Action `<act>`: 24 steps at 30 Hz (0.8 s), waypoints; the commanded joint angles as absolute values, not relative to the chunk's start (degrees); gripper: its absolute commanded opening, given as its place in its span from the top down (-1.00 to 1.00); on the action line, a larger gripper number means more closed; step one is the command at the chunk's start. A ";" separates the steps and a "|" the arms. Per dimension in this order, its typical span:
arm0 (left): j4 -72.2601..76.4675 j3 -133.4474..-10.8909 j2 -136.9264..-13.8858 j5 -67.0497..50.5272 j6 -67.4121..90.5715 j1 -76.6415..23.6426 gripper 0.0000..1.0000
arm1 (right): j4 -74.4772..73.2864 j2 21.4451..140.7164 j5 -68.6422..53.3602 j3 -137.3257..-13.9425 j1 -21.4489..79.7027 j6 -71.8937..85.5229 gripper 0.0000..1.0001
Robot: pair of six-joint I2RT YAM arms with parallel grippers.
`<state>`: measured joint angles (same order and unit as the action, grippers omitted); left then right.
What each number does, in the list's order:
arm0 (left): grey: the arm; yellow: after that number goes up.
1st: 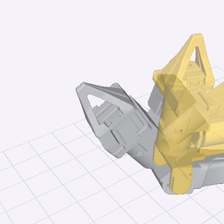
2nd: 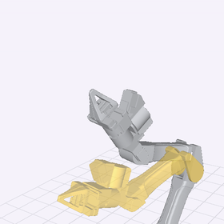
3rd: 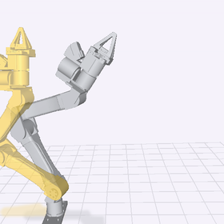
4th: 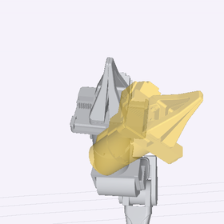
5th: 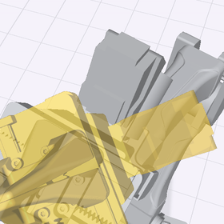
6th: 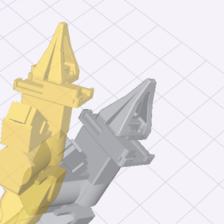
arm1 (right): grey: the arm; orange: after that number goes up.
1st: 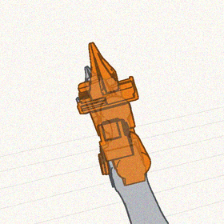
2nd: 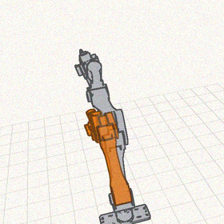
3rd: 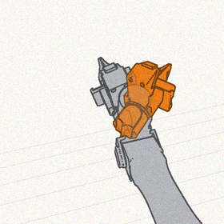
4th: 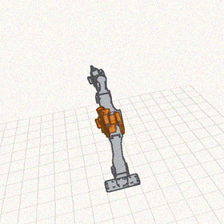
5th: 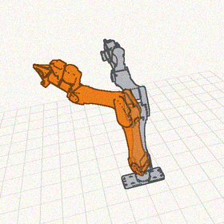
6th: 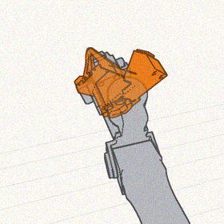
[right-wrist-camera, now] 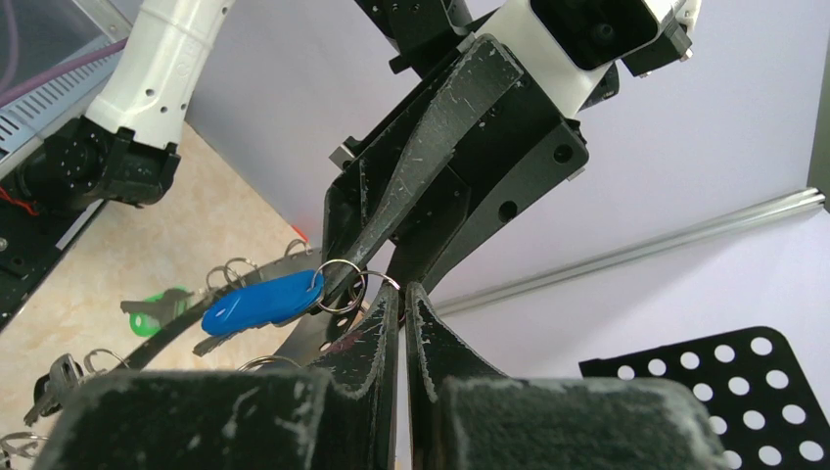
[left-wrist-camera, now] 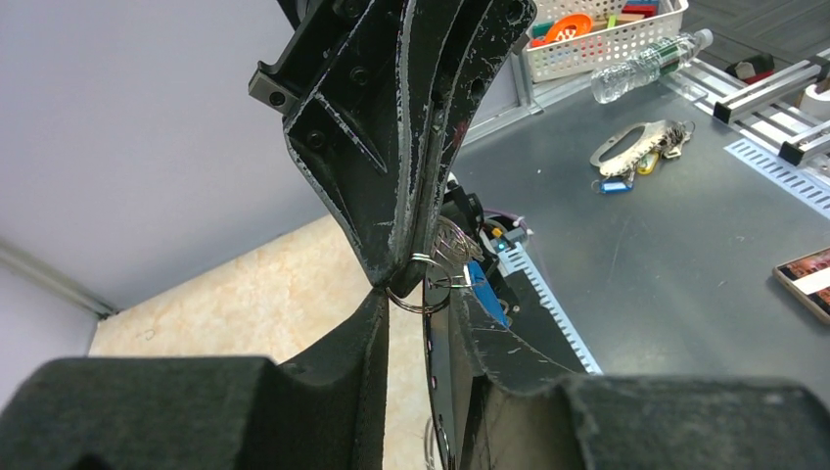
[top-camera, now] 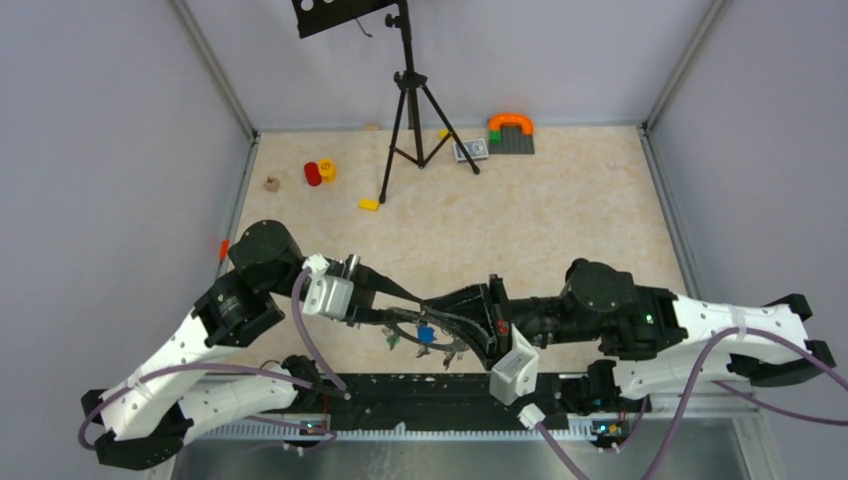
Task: Remove the keys from the keyring
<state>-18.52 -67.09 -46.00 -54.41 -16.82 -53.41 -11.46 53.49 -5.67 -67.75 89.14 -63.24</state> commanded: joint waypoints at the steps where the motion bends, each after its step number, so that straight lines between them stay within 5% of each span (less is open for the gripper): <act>1: -15.80 -67.16 -46.10 -54.37 -16.84 -53.53 0.82 | -7.05 52.75 -6.35 -67.75 89.75 -63.01 1.00; 3: -17.01 -67.14 -45.88 -54.27 -18.74 -53.52 1.00 | -7.04 52.51 -6.04 -67.62 89.78 -63.02 1.00; 8: -21.57 -67.31 -45.19 -54.16 -25.18 -53.53 1.00 | -7.15 51.79 -5.09 -67.24 89.76 -63.28 1.00; 15: -22.49 -67.07 -44.49 -49.59 -27.19 -53.50 1.00 | -5.60 49.80 -3.61 -66.06 89.74 -63.98 0.62; 24: -15.18 -62.95 -40.78 -46.64 -23.81 -53.52 1.00 | -6.36 48.63 -3.11 -65.73 89.74 -63.79 0.56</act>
<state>-21.87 -64.20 -42.81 -48.18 -25.21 -53.45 -8.54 49.56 -3.73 -65.28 89.14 -63.66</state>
